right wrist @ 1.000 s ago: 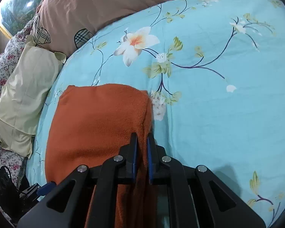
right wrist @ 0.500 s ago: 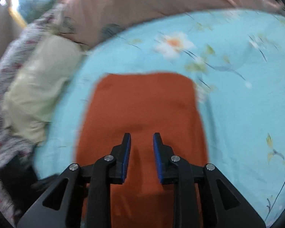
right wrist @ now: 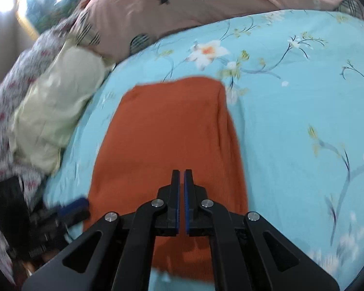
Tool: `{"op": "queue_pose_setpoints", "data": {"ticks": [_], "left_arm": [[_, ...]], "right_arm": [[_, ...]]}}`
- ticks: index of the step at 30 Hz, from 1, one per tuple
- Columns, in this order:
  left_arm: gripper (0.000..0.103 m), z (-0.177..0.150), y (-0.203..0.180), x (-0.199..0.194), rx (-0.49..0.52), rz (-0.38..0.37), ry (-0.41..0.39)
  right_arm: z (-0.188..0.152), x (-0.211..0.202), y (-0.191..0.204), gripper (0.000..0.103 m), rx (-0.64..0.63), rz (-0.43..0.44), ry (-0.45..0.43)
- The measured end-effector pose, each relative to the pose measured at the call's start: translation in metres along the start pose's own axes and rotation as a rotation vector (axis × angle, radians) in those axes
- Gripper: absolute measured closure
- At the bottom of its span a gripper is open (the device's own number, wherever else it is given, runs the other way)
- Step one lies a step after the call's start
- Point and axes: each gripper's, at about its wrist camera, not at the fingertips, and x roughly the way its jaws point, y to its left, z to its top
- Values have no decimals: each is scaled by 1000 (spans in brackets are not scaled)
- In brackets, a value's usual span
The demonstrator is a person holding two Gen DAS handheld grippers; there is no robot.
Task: Fold small clothes
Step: 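Open the right tool and pull both tools back from the sweater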
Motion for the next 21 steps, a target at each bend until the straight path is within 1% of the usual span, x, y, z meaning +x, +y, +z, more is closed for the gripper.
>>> {"op": "queue_pose_setpoints", "data": {"ticks": [1, 2, 3, 4, 6, 8, 11, 17, 19, 21], "left_arm": [[66, -4, -1, -3, 5, -5, 5], [64, -10, -2, -4, 13, -3, 15], [64, -17, -3, -2, 26, 16, 32], [65, -25, -3, 5, 40, 54, 61], [66, -34, -2, 17, 51, 98, 101], [66, -37, -5, 17, 54, 118, 80], [66, -36, -9, 18, 56, 143, 84], [66, -46, -9, 7, 42, 160, 71], [66, -49, -9, 2, 47, 189, 68], [66, -53, -12, -4, 54, 229, 59]], "right_arm": [[-13, 2, -2, 99, -23, -53, 24], [-25, 4, -7, 99, -32, -81, 39], [-33, 6, -14, 101, -30, -80, 46], [-40, 8, -21, 103, -13, -64, 37], [-41, 6, -26, 103, 4, -48, 19], [-41, 4, -27, 103, 7, -54, 14], [-47, -1, -26, 103, 4, -66, -8], [-60, -21, -24, 103, 25, -85, -49], [-64, -30, -24, 103, 30, -98, -63], [-69, -43, -22, 99, 33, -115, -78]]}}
